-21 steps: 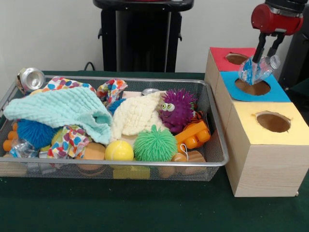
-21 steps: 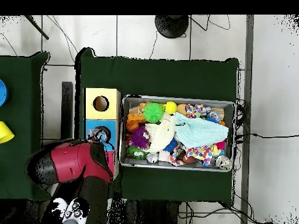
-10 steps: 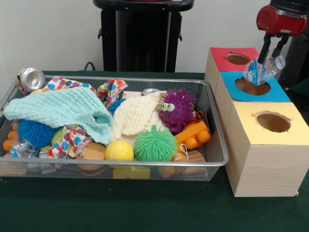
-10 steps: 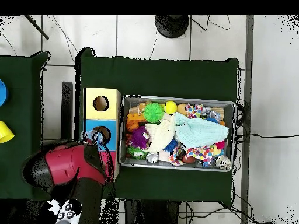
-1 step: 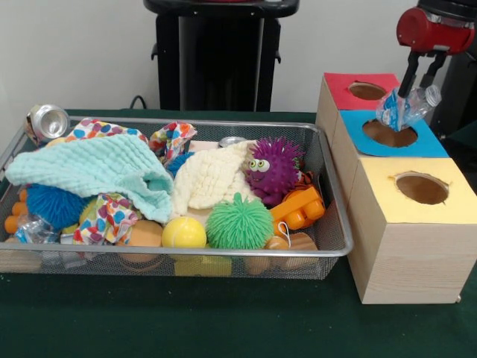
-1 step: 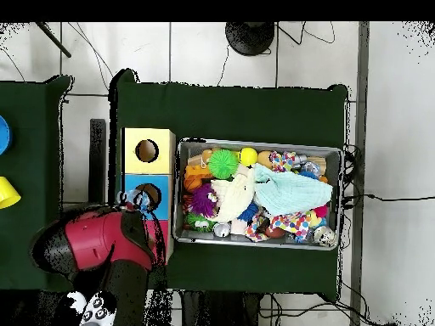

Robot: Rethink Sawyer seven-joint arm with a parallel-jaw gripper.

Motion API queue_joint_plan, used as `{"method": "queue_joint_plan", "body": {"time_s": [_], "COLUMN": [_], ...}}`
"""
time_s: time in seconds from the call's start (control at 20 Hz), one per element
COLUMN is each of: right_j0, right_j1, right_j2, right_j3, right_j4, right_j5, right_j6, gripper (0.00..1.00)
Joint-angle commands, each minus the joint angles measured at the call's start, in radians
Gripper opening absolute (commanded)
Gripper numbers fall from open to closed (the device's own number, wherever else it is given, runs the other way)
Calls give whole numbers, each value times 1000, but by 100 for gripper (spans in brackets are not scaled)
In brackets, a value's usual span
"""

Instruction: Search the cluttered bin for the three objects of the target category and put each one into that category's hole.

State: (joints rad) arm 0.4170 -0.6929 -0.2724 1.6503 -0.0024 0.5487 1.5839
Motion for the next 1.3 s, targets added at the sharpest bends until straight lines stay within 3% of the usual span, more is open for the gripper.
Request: {"method": "queue_joint_plan", "body": {"time_s": [0.05,0.5,0.55,1.3], "right_j0": [-15,-29,-30,-29], "right_j1": [46,43,44,44], "right_j2": [10,20,20,14], "right_j3": [79,86,86,81], "right_j4": [41,56,57,63], "right_j5": [-41,-18,-15,-27], "right_j6": [282,274,271,261], "gripper": [0,0,100,100]}}
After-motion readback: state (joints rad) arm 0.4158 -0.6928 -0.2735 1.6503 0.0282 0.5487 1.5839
